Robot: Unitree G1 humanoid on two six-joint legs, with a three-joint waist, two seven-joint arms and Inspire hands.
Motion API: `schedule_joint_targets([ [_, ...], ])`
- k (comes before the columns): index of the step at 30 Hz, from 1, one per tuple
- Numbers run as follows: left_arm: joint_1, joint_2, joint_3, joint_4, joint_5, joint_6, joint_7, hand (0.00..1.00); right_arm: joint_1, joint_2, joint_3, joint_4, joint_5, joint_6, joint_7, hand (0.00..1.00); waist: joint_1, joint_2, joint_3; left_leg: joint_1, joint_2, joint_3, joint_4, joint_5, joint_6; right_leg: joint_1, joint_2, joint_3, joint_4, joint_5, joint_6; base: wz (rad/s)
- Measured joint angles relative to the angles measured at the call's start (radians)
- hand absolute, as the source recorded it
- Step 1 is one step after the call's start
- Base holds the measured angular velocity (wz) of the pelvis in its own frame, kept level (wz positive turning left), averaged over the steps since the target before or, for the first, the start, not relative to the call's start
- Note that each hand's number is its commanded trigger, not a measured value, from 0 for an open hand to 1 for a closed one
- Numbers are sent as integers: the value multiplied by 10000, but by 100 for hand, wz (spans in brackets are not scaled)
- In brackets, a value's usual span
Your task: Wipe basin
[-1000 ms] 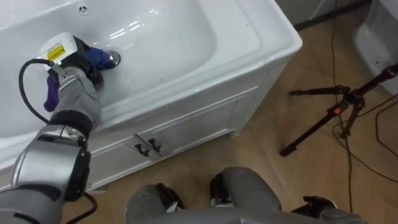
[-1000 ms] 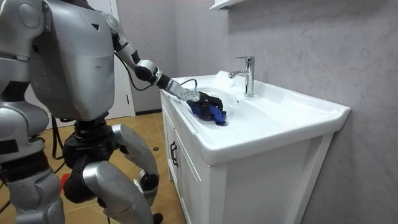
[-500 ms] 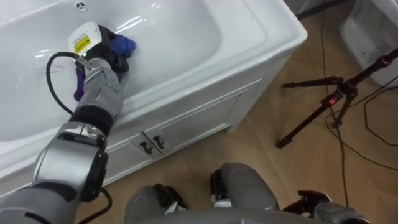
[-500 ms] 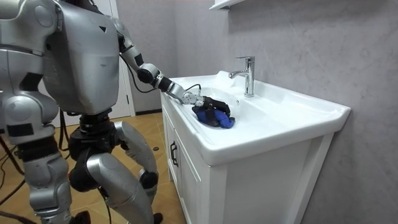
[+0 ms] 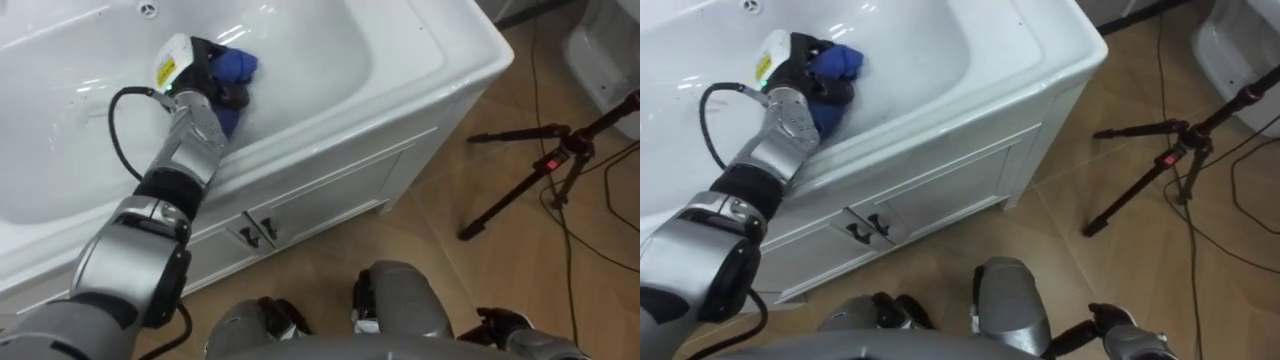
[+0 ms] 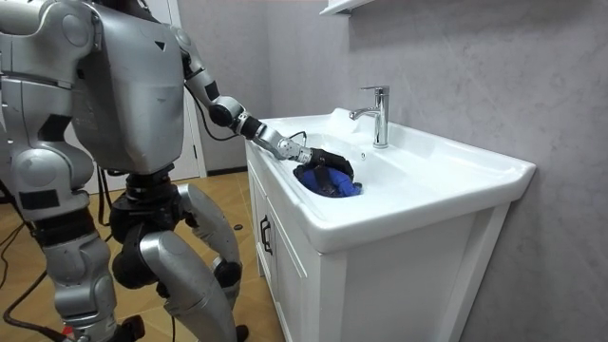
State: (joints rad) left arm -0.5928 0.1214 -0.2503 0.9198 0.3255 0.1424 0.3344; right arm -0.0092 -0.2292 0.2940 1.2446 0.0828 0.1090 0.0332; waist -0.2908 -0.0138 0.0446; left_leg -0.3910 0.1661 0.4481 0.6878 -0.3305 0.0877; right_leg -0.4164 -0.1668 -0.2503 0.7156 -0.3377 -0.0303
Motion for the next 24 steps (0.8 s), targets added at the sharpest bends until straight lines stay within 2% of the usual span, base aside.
schedule_joint_targets([
  [4, 1, -135, 4, -30, -271, -392, -67, 100, 15, -8, -3, 7, -5, -112, 47, 0, -40, 26, -13, -5, 39, 11, 17, 0, -2, -12, 34, 9, 4, 4, -7, -1],
  [11, -1, -76, 6, -147, -715, -651, -273, 100, 116, -17, 6, 36, -4, -250, 69, 0, -51, 51, -26, -48, 141, 83, 172, -37, -49, -107, 44, 31, 241, -89, -88, -1],
  [13, -1, -79, 1, -186, -1010, -766, -379, 100, 97, -49, 2, 126, -1, -277, 106, 0, -68, 23, -8, -56, 145, 82, 219, -47, -65, -135, 32, 36, 331, -119, -92, 0],
  [22, -7, -89, -126, -327, -1817, -1278, -640, 100, -27, -82, 6, 437, 198, -471, 128, 0, -83, 152, -35, -74, 164, 76, 244, -60, -100, -144, 35, 8, 375, -170, -113, 0],
  [24, -8, -89, -177, -374, -1876, -1321, -639, 100, -31, -87, 14, 438, 305, -542, 128, 0, -80, 186, -8, -78, 165, 78, 250, -63, -99, -144, 35, 8, 375, -172, -109, 0],
])
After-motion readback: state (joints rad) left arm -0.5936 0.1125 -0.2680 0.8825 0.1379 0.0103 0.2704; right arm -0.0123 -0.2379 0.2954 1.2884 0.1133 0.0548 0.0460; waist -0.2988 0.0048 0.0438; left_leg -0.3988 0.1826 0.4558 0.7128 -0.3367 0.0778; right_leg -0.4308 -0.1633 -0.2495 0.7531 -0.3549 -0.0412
